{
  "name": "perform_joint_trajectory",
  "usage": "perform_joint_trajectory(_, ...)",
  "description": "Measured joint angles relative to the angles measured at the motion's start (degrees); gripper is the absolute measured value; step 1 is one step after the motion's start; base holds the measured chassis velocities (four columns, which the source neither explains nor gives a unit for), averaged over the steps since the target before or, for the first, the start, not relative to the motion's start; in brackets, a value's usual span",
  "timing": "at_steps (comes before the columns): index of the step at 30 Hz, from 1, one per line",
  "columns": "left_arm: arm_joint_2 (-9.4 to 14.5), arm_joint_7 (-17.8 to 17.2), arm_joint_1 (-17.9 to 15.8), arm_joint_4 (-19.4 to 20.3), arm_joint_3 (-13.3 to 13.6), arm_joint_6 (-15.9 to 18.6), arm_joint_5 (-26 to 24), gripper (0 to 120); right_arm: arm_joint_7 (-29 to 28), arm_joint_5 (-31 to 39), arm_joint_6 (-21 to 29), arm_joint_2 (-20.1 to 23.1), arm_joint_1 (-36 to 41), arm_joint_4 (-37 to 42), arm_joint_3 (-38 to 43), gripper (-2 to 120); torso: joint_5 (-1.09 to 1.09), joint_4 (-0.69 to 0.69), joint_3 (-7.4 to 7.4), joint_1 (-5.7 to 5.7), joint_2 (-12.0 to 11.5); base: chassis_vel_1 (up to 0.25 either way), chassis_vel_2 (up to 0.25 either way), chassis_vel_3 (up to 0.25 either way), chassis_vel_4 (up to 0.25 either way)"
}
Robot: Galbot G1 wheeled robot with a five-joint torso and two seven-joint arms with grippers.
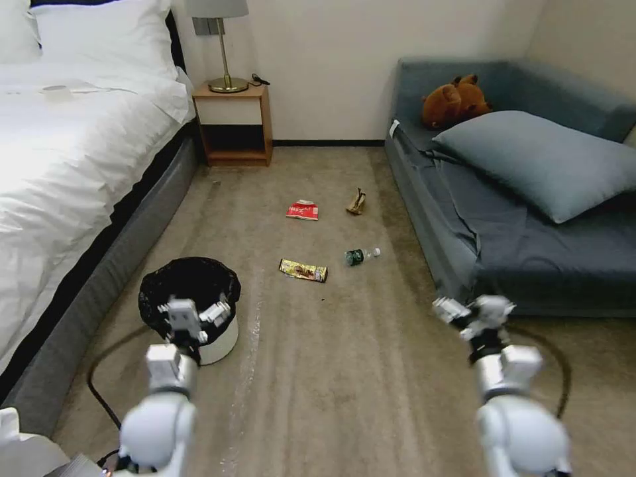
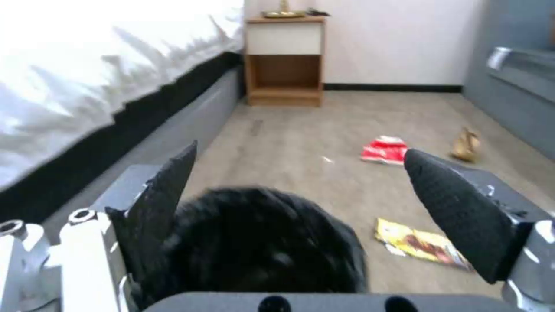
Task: Pick up the trash bin, then pick up the garbage on the floor and place it into the trash bin.
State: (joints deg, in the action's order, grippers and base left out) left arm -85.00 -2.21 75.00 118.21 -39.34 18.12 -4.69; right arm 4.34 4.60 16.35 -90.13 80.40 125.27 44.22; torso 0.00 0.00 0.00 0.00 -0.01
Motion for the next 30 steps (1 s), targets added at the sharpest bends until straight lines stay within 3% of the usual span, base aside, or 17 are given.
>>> perform_joint_trajectory(1, 0.0, -0.3, -1.5, 1.1, -0.5, 2.3, -1.3, 94, 0.4, 0.5, 0.2, 0.1, -0.2, 0.2, 0.2, 100, 0.00, 0.00, 0.00, 0.00, 0.0, 0.000, 0.000, 0.000, 0.000)
perform_joint_trajectory(4, -0.2, -0.1, -1.4, 2.7, -0.6, 4.4, -2.6, 93, 0.8, 0.7, 0.2, 0.2, -0.1, 0.2, 0.3, 100, 0.00, 0.00, 0.00, 0.00, 0.0, 0.000, 0.000, 0.000, 0.000)
perform_joint_trajectory(16, -0.3, 1.0, 1.4, 3.3, -1.2, 4.7, -2.7, 93, 1.3, 1.2, -0.4, 0.1, 0.8, 0.0, -0.3, 100, 0.00, 0.00, 0.00, 0.00, 0.0, 0.000, 0.000, 0.000, 0.000)
perform_joint_trajectory(20, -1.2, -2.7, 2.7, 4.4, -2.0, 7.3, -7.0, 93, 1.4, 1.2, -0.8, 0.1, 1.0, -0.2, -0.1, 100, 0.00, 0.01, 0.00, 0.00, 0.0, 0.000, 0.000, 0.000, 0.000)
perform_joint_trajectory(22, -2.1, -8.1, 3.1, 4.6, -2.3, 8.6, -10.1, 95, 1.6, 1.2, -1.2, 0.1, 1.5, -0.4, 0.0, 100, -0.01, 0.00, 0.00, 0.00, 0.0, 0.000, 0.000, 0.000, 0.000)
perform_joint_trajectory(23, -2.1, -8.1, 3.1, 4.6, -2.3, 8.6, -10.1, 95, 1.6, 1.2, -1.2, 0.1, 1.5, -0.4, 0.0, 100, -0.01, 0.00, 0.00, 0.00, 0.0, 0.000, 0.000, 0.000, 0.000)
perform_joint_trajectory(26, -2.8, -15.1, 2.6, 3.9, -2.4, 9.0, -15.4, 97, 1.7, 1.1, -1.6, 0.0, 1.8, -0.6, -0.1, 100, 0.00, 0.00, 0.00, 0.00, 0.0, 0.000, 0.000, 0.000, 0.000)
perform_joint_trajectory(30, -2.9, -17.6, 1.6, 3.0, -3.1, 9.5, -17.9, 97, 1.7, 1.1, -1.7, 0.1, 1.9, -0.6, 0.0, 100, 0.00, 0.00, 0.00, 0.00, 0.0, 0.000, 0.000, 0.000, 0.000)
